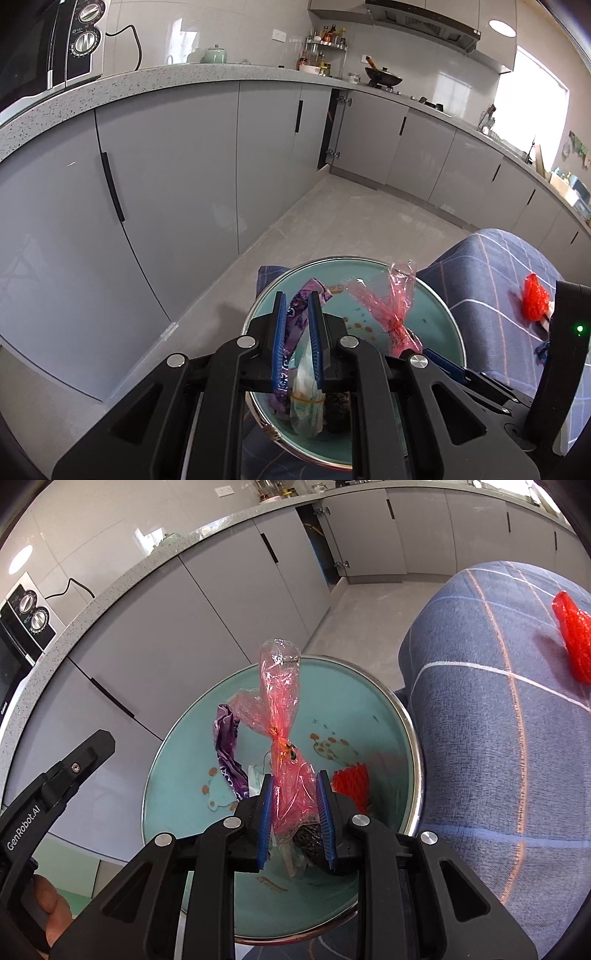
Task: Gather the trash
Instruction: 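Carry the pink bag and purple wrapper over the teal bin and open both tools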
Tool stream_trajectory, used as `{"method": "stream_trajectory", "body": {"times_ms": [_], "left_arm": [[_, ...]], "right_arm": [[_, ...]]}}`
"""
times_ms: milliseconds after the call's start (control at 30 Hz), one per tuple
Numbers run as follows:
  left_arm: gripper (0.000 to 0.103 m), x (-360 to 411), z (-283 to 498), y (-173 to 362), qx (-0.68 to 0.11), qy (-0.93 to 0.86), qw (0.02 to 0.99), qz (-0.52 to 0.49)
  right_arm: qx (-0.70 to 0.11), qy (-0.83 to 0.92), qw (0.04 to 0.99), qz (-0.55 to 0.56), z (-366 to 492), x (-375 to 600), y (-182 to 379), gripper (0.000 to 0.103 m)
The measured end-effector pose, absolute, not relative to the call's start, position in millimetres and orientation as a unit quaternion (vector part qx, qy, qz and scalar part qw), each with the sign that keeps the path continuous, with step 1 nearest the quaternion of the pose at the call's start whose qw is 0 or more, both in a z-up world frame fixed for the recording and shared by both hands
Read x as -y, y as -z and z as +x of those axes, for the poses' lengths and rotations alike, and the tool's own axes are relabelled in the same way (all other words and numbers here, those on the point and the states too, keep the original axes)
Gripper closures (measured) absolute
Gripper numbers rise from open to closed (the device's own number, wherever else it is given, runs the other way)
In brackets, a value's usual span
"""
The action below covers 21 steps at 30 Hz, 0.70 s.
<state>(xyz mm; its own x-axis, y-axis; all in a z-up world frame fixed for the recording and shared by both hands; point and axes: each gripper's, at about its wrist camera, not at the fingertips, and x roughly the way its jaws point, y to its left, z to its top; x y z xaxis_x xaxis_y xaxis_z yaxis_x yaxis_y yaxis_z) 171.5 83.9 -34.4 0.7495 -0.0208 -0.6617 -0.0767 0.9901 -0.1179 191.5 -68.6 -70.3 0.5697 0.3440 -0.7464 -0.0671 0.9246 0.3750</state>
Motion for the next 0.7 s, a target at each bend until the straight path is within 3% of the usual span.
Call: {"method": "stream_trajectory", "body": {"times_ms": [233, 433, 700], "left_arm": [[0.09, -82, 172, 41, -0.369, -0.023, 0.927, -0.064], [0.09, -84, 171, 44, -0.375, -0.029, 0.925, -0.063], [0.09, -82, 171, 46, -0.38, -0.035, 0.922, -0.062]], "right_arm": [[-0.45, -0.126, 0.872, 0.149, 193, 65, 74, 0.076], [-0.447, -0.132, 0.872, 0.15, 190, 64, 74, 0.067], [-0.435, -0.129, 0.878, 0.153, 181, 71, 66, 0.066]]}}
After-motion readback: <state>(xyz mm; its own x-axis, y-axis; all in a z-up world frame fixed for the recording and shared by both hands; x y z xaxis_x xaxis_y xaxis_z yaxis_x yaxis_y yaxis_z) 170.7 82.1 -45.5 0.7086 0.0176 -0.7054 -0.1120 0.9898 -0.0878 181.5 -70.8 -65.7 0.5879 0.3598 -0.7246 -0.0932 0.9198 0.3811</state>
